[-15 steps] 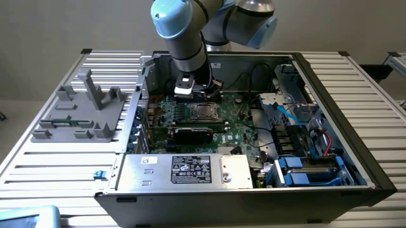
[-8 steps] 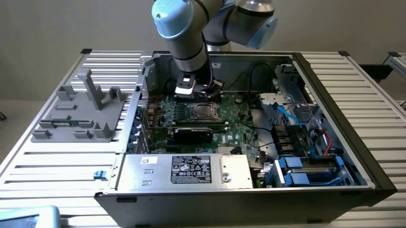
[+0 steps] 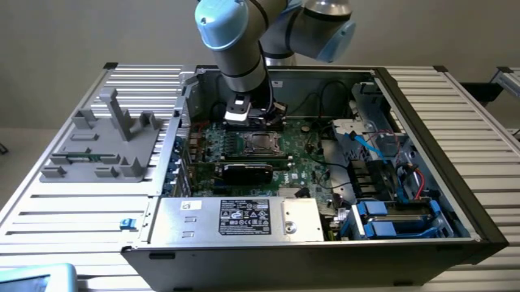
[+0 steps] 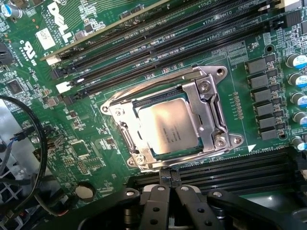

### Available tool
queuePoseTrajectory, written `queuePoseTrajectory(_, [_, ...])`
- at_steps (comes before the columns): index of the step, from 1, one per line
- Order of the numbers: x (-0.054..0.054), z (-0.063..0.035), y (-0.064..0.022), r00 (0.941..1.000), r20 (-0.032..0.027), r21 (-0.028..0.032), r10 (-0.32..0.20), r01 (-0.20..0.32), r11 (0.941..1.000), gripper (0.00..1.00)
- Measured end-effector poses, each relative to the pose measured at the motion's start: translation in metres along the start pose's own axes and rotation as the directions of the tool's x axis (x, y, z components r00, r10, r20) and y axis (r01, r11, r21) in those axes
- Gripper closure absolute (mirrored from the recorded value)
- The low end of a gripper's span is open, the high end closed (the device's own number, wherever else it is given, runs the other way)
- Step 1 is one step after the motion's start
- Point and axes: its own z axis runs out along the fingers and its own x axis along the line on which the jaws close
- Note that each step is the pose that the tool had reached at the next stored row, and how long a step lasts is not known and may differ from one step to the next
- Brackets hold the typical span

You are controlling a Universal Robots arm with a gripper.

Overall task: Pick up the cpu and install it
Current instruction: 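Install the first cpu locking lever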

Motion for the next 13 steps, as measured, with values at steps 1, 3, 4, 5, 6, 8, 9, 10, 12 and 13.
queuePoseTrajectory(1, [0.0001, -0.0001, 0.0002, 1.0000, 0.0002, -0.0001, 0.000, 0.000, 1.0000, 0.89])
queuePoseTrajectory(3, [0.0003, -0.0002, 0.0007, 1.0000, 0.0008, -0.0004, 0.000, 0.000, 1.0000, 0.89])
queuePoseTrajectory(4, [0.0003, -0.0002, 0.0008, 1.0000, 0.0013, -0.0006, 0.000, 0.000, 1.0000, 0.89])
queuePoseTrajectory(5, [0.0003, -0.0002, 0.0008, 1.0000, 0.0016, -0.0008, 0.001, -0.001, 1.0000, 0.89])
queuePoseTrajectory(6, [0.0003, -0.0003, 0.0008, 1.0000, 0.0018, -0.0010, 0.001, -0.001, 1.0000, 0.89])
queuePoseTrajectory(8, [0.0004, -0.0003, 0.0009, 1.0000, 0.0020, -0.0010, 0.001, -0.001, 1.0000, 0.89])
queuePoseTrajectory(9, [0.0004, -0.0003, 0.0009, 1.0000, 0.0021, -0.0011, 0.001, -0.001, 1.0000, 0.89])
queuePoseTrajectory(10, [0.0004, -0.0003, 0.0009, 1.0000, 0.0022, -0.0011, 0.001, -0.001, 1.0000, 0.89])
queuePoseTrajectory(12, [0.0006, -0.0003, 0.0009, 1.0000, 0.0021, -0.0011, 0.001, -0.001, 1.0000, 0.89])
queuePoseTrajectory(13, [0.0007, -0.0002, 0.0008, 1.0000, 0.0021, -0.0011, 0.001, -0.001, 1.0000, 0.89])
